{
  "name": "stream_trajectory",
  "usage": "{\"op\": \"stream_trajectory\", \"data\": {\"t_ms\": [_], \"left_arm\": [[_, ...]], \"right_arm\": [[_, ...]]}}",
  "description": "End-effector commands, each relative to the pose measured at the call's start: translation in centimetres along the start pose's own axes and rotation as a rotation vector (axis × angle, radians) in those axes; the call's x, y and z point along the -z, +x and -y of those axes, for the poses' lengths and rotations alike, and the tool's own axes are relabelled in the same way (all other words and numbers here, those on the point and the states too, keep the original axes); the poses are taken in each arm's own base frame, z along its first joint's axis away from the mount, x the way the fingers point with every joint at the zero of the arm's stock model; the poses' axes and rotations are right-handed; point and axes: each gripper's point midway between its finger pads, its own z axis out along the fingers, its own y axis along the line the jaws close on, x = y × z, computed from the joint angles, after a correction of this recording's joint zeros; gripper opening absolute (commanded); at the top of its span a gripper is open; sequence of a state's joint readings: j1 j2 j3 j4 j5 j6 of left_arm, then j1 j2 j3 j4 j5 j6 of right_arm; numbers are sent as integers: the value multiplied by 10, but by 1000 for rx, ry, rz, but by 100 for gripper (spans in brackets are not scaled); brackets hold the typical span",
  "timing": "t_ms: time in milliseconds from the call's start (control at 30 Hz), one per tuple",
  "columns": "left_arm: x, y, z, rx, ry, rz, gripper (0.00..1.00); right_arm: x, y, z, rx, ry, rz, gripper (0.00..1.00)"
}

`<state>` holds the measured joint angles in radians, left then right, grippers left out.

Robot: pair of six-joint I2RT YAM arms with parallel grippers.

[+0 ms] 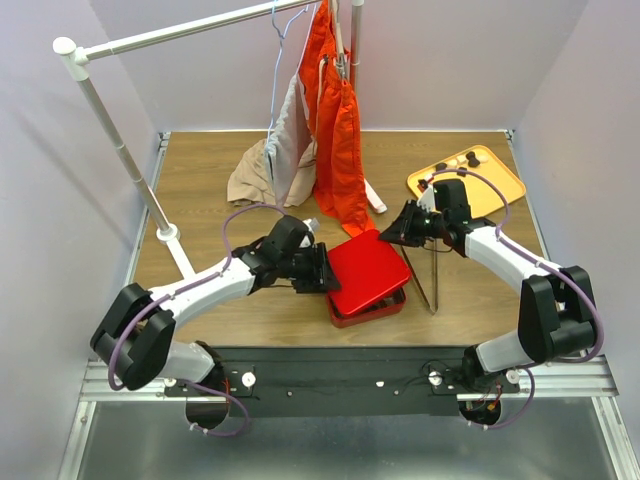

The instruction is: Pack the chocolate

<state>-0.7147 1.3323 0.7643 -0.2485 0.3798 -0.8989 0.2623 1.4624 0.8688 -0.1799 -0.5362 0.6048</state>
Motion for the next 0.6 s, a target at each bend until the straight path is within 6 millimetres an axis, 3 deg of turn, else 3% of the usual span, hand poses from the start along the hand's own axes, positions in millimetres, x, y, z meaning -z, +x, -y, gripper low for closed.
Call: {"op": "stream_trajectory", "data": {"t_ms": [0, 233, 567], "left_arm": [[4, -40, 71, -111, 220, 123, 55], [-3, -43, 69, -107, 197, 127, 55], [4, -53, 63, -101, 126, 172, 55]], "right_arm": [[-3, 34, 25, 1, 113, -103, 6], [0, 44, 33, 6, 126, -120, 19], [2, 59, 38, 17, 117, -161, 27]]}}
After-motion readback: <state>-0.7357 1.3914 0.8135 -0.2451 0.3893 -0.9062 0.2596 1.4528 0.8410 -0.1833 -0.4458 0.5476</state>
